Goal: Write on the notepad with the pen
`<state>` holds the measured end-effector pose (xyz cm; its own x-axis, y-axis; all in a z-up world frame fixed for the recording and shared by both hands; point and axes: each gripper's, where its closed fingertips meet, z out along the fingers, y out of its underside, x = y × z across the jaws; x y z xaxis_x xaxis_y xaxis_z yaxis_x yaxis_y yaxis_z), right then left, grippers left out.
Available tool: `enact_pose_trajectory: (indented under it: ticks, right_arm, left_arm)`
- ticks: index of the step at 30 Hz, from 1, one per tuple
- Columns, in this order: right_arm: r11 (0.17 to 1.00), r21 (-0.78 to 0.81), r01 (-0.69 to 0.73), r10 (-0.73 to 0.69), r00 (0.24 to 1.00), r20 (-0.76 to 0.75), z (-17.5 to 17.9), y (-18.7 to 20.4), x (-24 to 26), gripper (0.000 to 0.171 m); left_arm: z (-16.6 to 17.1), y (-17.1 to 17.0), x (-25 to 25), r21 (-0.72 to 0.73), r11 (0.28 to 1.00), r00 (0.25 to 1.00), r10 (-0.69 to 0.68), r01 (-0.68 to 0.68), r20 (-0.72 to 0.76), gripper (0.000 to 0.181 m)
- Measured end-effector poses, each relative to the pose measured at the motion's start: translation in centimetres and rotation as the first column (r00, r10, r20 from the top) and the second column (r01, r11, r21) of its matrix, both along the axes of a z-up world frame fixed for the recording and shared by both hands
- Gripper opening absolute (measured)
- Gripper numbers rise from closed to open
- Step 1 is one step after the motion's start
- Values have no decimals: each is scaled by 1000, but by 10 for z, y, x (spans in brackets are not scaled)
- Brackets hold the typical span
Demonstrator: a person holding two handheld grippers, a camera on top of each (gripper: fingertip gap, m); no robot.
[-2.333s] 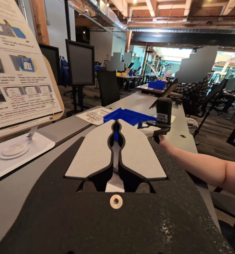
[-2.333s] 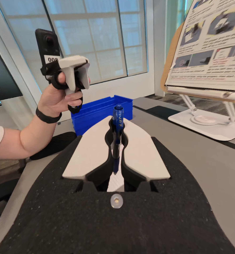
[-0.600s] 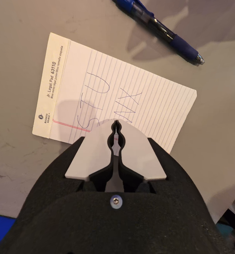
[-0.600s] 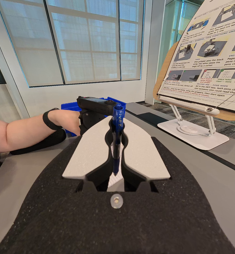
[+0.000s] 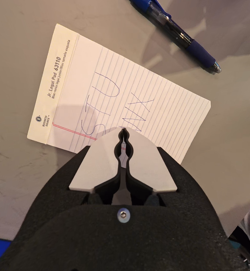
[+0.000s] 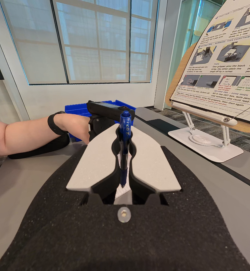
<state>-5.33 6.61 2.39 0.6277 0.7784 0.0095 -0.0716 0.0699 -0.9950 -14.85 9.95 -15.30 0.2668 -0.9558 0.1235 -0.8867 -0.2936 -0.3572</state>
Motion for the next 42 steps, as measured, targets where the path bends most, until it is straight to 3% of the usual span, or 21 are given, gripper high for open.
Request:
enact_pose_trajectory:
  ticks: [10, 15, 25, 42]
  right_arm:
    - [1000, -6, -2, 2, 1000, 8, -2, 1, -1, 6]
    - [1000, 2, -2, 2, 1000, 5, 1, -1, -1, 6]
    - [1000, 5, -3, 3, 1000, 9, 1, -2, -1, 6]
    - [1000, -3, -5, 5, 1000, 12, -1, -1, -1, 6]
  left_arm:
    - [1, 1, 0, -5, 1000, 1000, 3, -3, 7, 0]
    - [15, 2, 9, 14, 1000, 996, 9, -10, 85, 0]
    - [0, 32, -19, 156, 985, 994, 82, -70, -70, 0]
    - [0, 33, -23, 143, 986, 991, 102, -89, -84, 0]
